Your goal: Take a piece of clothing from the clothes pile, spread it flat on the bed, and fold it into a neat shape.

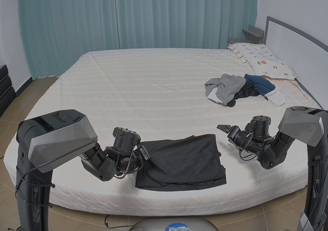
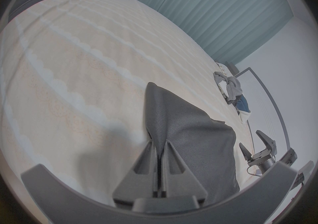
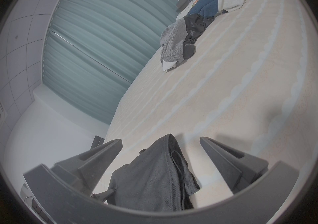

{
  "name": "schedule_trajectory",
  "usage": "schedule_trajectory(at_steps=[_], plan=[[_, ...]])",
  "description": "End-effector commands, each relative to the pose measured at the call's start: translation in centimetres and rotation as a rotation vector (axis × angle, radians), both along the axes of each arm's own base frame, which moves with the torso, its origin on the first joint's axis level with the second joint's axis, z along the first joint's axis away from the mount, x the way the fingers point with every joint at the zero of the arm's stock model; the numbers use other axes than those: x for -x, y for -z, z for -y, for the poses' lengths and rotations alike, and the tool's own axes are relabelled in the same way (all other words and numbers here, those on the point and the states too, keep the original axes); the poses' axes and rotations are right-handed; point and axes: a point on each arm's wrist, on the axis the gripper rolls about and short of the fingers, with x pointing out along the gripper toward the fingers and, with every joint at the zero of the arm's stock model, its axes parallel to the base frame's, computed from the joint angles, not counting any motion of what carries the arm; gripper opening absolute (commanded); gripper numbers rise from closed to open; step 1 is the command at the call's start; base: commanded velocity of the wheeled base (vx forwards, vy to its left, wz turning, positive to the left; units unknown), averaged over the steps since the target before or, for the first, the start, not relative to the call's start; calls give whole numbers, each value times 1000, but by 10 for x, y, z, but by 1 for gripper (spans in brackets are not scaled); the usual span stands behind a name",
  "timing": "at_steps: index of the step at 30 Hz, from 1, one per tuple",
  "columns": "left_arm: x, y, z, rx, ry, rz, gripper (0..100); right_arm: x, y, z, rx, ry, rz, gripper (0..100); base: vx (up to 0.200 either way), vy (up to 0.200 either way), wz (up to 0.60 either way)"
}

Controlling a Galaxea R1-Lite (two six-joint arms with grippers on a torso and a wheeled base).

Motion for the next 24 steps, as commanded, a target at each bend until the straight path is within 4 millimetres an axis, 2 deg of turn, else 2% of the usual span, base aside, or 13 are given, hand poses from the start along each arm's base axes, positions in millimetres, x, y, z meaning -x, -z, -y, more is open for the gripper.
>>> schedule_trajectory(at_steps=[1,17,24], plan=[[0,-2,-2,-4,-9,3,0,0,2,0,3,0,-3,100,0,0,0],[0,-3,0,6,-17,36,0,1,1,-1,4,-2,-9,100,0,0,0],[-2,-8,-3,23,-37,42,0,3,3,-6,5,-16,-15,100,0,200,0]])
